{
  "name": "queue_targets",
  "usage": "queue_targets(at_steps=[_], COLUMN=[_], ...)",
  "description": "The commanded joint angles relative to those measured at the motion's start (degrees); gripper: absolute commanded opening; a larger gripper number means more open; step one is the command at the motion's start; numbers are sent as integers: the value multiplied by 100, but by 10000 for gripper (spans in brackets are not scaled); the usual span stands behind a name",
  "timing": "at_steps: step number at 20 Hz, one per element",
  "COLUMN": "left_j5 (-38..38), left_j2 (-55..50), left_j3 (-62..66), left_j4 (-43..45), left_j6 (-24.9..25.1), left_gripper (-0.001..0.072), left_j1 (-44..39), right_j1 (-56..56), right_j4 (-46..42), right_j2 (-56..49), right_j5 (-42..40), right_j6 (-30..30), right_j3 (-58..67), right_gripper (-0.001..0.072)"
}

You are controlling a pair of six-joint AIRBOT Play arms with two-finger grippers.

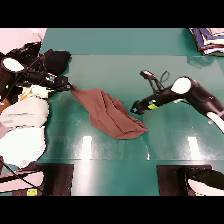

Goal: Fold the shirts.

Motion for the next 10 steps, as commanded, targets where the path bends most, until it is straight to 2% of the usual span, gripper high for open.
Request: queue_targets(at_steps=[1, 5, 6, 7, 8, 9, 10], left_j5=[-162, -160, -160, -160, -164, -164, -164], left_j2=[11, 11, 11, 11, 11, 11, 20], left_j3=[4, 4, 4, 4, 4, 4, 4], left_j4=[7, 4, 7, 4, 4, 4, 2], left_j6=[4, 4, 4, 7, 7, 4, -24], left_gripper=[33, 33, 33, 34, 33, 33, 33], left_j1=[9, 9, 9, 9, 9, 9, 9], right_j1=[162, 258, 278, 328, 345, 352, 341], right_j4=[461, 841, 846, 872, 870, 852, 813], right_j2=[-973, -1875, -2079, -2234, -2358, -2435, -2470], right_j5=[-162, 61, 138, 184, 190, 181, 179], right_j6=[-249, -382, -382, -385, -387, -389, -393], right_j3=[767, 1648, 1860, 2039, 2201, 2321, 2437], right_gripper=[511, 508, 462, 391, 248, 70, 15])
